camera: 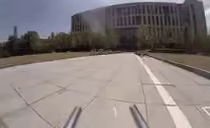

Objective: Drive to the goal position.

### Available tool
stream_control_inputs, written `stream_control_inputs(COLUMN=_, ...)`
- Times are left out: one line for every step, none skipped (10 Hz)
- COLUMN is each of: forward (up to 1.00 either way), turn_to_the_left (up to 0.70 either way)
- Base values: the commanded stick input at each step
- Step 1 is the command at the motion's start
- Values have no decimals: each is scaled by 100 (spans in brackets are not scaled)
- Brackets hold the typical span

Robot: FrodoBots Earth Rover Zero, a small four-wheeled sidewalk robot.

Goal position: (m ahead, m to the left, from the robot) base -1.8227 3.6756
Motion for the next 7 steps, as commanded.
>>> stream_control_inputs(forward=70, turn_to_the_left=-13)
stream_control_inputs(forward=70, turn_to_the_left=-6)
stream_control_inputs(forward=70, turn_to_the_left=2)
stream_control_inputs(forward=70, turn_to_the_left=3)
stream_control_inputs(forward=70, turn_to_the_left=3)
stream_control_inputs(forward=70, turn_to_the_left=3)
stream_control_inputs(forward=70, turn_to_the_left=3)
